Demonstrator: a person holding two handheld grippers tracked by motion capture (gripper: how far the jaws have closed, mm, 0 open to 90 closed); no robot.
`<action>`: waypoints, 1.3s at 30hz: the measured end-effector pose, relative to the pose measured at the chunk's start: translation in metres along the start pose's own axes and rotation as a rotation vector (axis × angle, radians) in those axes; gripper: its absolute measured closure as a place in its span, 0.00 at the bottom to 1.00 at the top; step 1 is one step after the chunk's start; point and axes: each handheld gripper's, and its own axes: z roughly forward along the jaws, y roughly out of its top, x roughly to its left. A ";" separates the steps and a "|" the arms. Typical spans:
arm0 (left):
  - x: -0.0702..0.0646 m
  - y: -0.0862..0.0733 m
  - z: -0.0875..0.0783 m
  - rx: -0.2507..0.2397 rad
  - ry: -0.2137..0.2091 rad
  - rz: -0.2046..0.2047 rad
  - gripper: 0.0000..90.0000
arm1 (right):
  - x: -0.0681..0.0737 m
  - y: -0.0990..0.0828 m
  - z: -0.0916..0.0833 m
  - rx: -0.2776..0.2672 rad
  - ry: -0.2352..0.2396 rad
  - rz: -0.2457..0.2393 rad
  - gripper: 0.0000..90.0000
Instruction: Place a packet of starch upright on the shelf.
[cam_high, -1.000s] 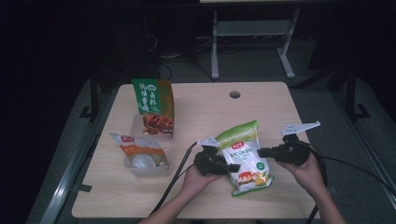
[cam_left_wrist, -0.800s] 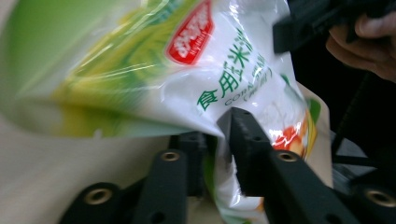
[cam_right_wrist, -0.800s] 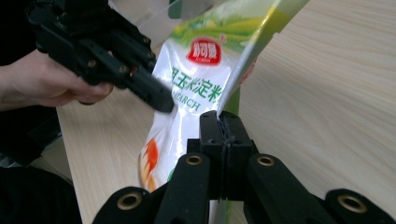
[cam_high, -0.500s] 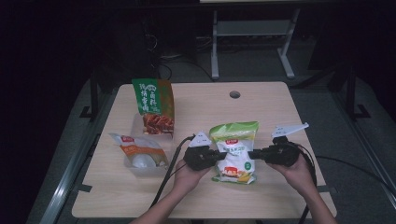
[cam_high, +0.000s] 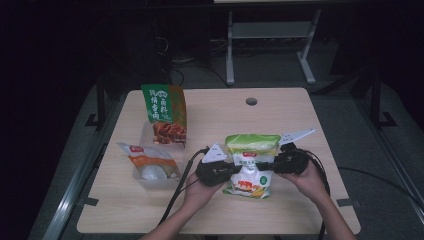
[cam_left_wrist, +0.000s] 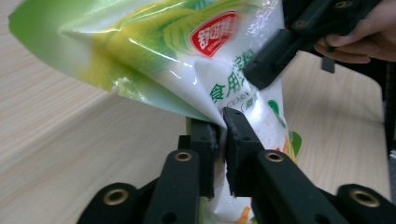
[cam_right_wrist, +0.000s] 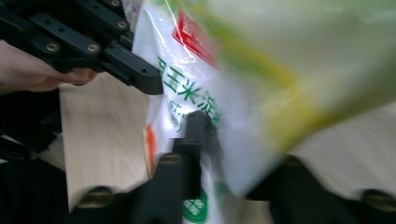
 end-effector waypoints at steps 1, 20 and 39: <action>-0.001 -0.001 -0.002 0.001 0.002 0.005 0.84 | 0.000 0.000 -0.001 0.001 0.005 0.002 0.95; -0.018 -0.037 -0.052 0.064 -0.003 0.052 0.53 | 0.031 0.039 -0.005 -0.050 -0.087 -0.078 0.97; -0.019 -0.059 -0.075 0.081 -0.039 0.062 0.46 | 0.054 0.122 0.044 -0.107 -0.011 -0.154 0.97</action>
